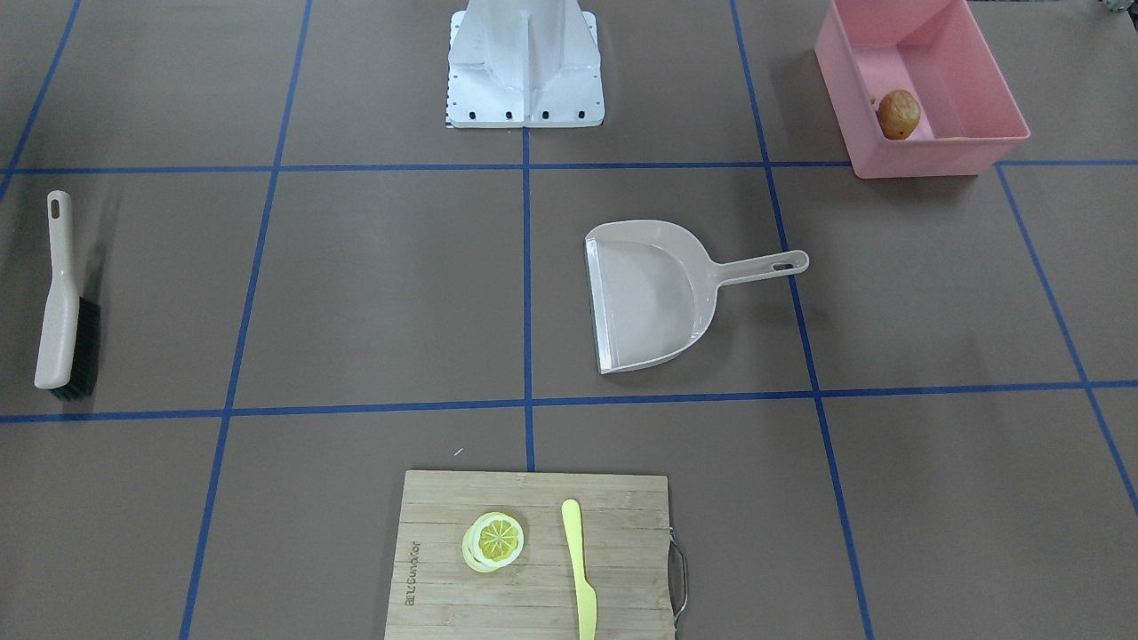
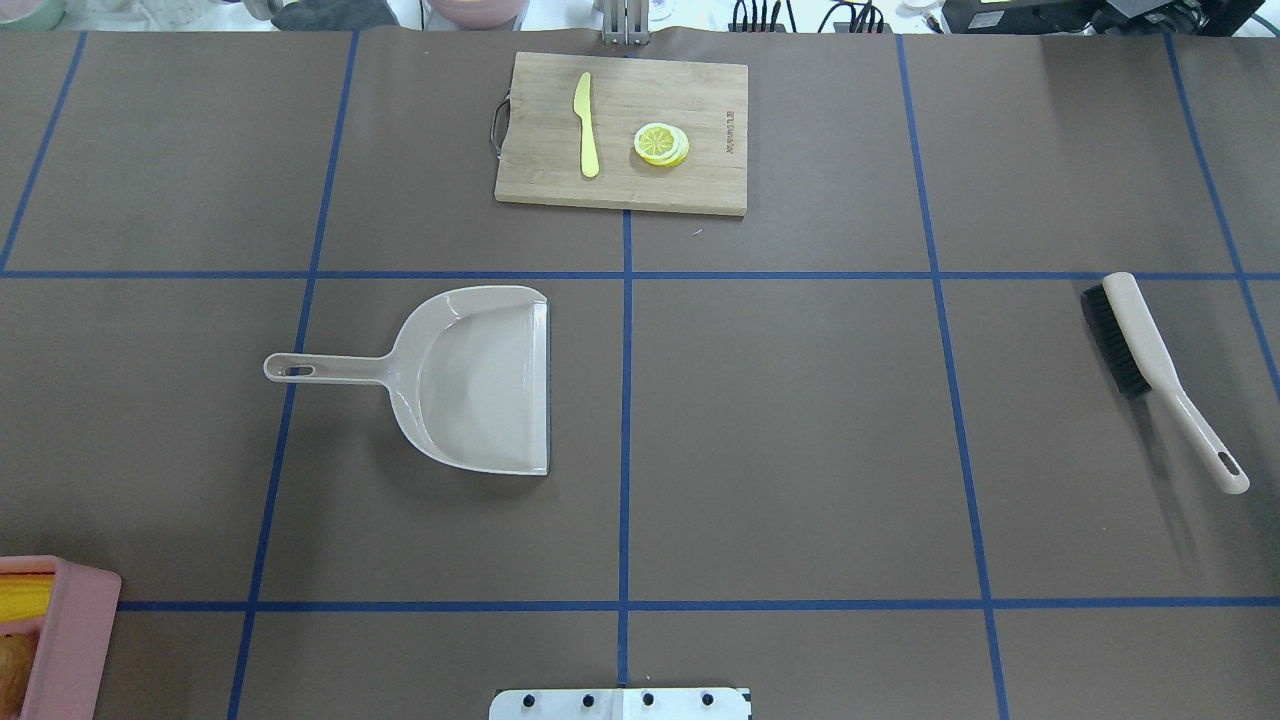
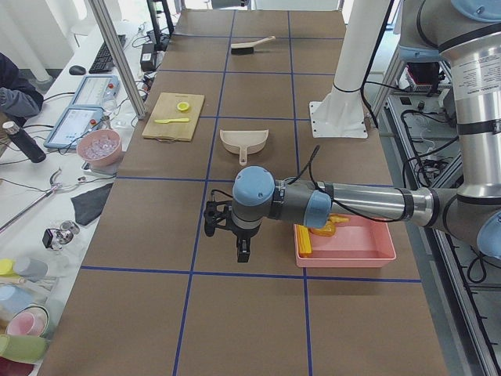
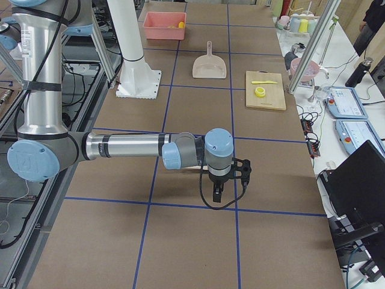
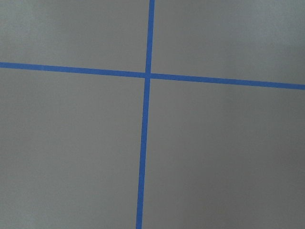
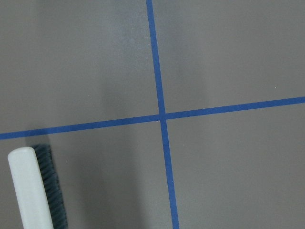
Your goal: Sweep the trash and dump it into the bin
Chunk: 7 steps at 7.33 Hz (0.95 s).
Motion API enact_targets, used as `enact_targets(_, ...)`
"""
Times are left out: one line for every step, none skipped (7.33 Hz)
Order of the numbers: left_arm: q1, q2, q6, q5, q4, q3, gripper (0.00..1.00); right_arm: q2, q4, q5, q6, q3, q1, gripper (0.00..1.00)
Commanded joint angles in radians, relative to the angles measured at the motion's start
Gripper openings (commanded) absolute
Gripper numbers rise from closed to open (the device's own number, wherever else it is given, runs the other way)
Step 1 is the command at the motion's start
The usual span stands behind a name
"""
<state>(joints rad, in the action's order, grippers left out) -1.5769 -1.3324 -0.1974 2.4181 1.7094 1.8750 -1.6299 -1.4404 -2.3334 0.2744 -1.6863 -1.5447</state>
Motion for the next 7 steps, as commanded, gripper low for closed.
enact_targets(0.004, -0.016, 0.009, -0.032, -0.001, -0.023, 0.98, -0.001, 0.003, 0.002, 0.0, 0.0, 0.0, 1.0)
enact_targets(0.006, -0.021, 0.009, -0.034, -0.001, -0.025, 0.98, 0.001, 0.003, 0.002, 0.0, -0.001, 0.0, 1.0)
enact_targets(0.006, -0.022, 0.009, -0.034, 0.001, -0.043, 0.98, -0.001, 0.003, 0.0, -0.001, -0.001, 0.0, 1.0)
enact_targets(0.006, -0.04, 0.01, -0.034, 0.001, -0.072, 0.98, -0.001, 0.003, 0.0, -0.001, 0.0, 0.0, 1.0)
enact_targets(0.006, -0.042, 0.009, -0.034, 0.001, -0.074, 0.98, -0.001, 0.005, 0.0, -0.001, -0.003, 0.0, 1.0)
enact_targets(0.006, -0.042, 0.01, -0.034, 0.001, -0.074, 0.98, -0.001, 0.003, 0.0, -0.001, 0.0, 0.0, 1.0)
enact_targets(0.006, -0.042, 0.012, -0.034, 0.001, -0.074, 0.98, -0.001, 0.003, 0.0, -0.001, 0.0, 0.0, 1.0)
